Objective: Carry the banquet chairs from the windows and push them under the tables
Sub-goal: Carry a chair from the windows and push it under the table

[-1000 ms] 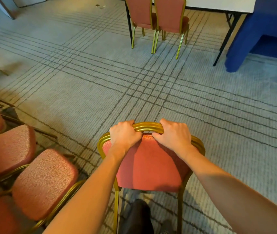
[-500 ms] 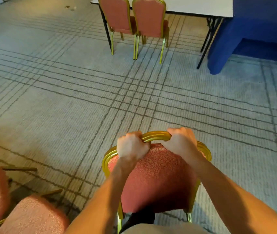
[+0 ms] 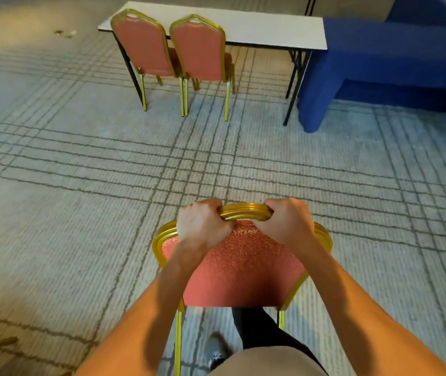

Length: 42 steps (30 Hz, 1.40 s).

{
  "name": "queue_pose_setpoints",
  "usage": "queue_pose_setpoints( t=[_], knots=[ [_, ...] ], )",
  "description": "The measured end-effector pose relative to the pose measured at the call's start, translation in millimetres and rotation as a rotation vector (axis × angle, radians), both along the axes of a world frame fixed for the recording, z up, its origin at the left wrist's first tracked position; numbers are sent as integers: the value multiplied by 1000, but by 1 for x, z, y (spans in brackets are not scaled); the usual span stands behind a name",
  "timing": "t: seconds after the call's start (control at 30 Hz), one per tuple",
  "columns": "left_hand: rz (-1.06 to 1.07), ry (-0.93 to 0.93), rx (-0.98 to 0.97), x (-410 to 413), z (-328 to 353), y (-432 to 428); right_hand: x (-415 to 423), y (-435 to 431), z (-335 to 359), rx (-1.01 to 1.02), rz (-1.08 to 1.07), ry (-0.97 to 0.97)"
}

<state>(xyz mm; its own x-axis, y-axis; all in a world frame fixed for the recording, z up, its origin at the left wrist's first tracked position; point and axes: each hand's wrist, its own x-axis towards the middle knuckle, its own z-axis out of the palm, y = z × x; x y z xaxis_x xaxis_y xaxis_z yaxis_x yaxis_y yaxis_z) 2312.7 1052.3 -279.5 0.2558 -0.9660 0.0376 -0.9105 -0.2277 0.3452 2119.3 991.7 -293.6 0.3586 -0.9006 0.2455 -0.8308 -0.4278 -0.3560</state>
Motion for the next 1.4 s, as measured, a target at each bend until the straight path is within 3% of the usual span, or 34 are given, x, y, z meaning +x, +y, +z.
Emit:
queue_pose_setpoints(
  t=[0.1,0.4,0.93,1.17,1.4],
  knots=[
    [-21,-13,-39,3,4,-56,1,-55,-3,-120,8,-63],
    [-43,-26,-116,15,18,-223,9,-224,7,-232,34,-80],
    [-141,36,-293,101,-20,-503,84,-486,-3,-229,-17,-7],
    [-249,50,-323,121,-6,-618,101,-578,11,-265,-165,-32],
    [-318,57,-341,135,-5,-734,112,-693,7,-260,-164,-37]
  ],
)
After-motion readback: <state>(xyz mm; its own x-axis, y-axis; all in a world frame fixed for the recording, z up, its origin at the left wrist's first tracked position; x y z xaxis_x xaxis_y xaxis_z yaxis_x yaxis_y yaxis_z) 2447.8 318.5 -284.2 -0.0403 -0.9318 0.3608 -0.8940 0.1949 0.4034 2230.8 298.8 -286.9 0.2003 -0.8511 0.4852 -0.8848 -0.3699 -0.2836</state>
